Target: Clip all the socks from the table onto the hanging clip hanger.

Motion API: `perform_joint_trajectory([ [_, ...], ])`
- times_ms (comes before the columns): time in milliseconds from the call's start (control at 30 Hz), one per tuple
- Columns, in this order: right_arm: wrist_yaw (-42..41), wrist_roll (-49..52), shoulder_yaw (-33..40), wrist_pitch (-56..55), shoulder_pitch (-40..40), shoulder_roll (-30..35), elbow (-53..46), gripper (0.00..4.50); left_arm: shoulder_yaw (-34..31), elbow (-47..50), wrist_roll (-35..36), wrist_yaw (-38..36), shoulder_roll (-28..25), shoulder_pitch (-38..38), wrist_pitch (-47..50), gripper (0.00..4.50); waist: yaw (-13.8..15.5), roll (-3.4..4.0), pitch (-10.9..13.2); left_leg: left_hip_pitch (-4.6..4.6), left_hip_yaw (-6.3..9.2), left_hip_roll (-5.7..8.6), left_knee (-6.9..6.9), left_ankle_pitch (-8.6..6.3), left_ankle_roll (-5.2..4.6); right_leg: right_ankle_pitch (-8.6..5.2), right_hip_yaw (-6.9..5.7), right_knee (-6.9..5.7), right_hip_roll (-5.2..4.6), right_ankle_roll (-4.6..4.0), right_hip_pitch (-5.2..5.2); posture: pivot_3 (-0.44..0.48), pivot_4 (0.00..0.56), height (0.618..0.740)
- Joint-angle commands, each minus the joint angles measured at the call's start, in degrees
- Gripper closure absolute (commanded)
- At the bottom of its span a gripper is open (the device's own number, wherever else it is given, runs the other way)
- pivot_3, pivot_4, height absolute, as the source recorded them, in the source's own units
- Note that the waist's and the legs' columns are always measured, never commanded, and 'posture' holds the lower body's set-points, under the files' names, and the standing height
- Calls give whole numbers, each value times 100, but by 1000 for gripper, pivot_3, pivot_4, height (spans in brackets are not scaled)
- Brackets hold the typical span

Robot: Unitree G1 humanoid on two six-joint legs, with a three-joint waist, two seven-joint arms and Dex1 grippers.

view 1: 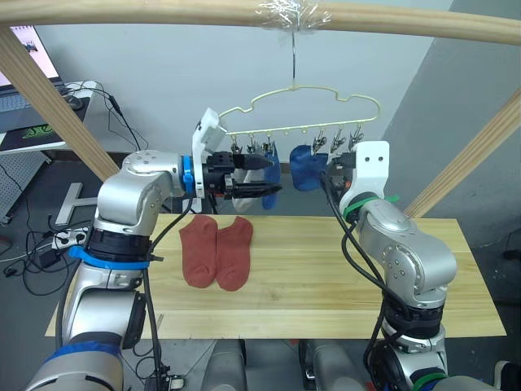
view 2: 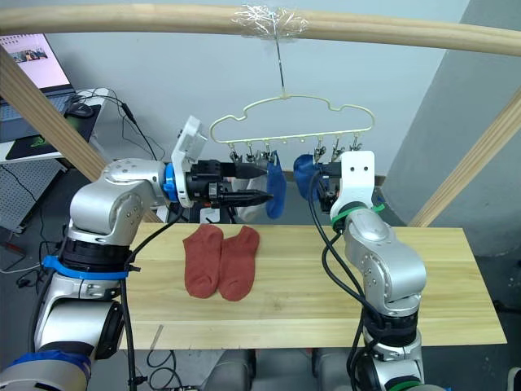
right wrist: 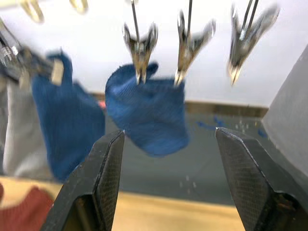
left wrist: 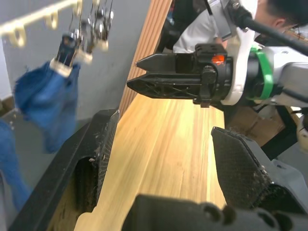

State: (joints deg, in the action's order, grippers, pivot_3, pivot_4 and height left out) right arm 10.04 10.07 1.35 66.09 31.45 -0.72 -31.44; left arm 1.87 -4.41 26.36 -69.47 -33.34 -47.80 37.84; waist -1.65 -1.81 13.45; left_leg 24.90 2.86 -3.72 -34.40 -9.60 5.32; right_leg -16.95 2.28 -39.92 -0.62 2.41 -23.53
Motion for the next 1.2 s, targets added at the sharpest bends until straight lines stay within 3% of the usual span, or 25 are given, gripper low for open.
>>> perform_joint_trajectory([
  [33, 103, -134, 30, -390, 93, -162, -179, 1409, -153, 260, 266, -116, -167, -240, 117, 1005, 0, 0, 0, 0, 0, 0, 0, 0, 0, 0, 0, 1, 0, 0, 0, 63, 186, 740],
  [333, 147, -236, 55, -497, 82, -527, -170, 1409, -196, 181, 413, -116, -498, -533, 266, 1005, 1, 0, 0, 0, 0, -1, 1, 0, 0, 0, 0, 0, 0, 0, 0, 73, 181, 740],
  [467, 103, -213, 39, -445, 110, -633, -109, 2618, -170, 215, 395, -62, -493, -493, 234, 971, 2, 0, 0, 0, 0, -2, 1, 0, 0, 0, -1, -1, 0, 0, -1, 73, 181, 740],
  [1200, -382, -157, 487, -1023, 701, -130, 1237, 2618, -191, 431, 364, 228, -581, -342, 242, 971, 22, 0, 0, 0, 0, -1, 1, 0, 0, 0, -1, -1, 0, -1, -1, 129, 182, 740],
])
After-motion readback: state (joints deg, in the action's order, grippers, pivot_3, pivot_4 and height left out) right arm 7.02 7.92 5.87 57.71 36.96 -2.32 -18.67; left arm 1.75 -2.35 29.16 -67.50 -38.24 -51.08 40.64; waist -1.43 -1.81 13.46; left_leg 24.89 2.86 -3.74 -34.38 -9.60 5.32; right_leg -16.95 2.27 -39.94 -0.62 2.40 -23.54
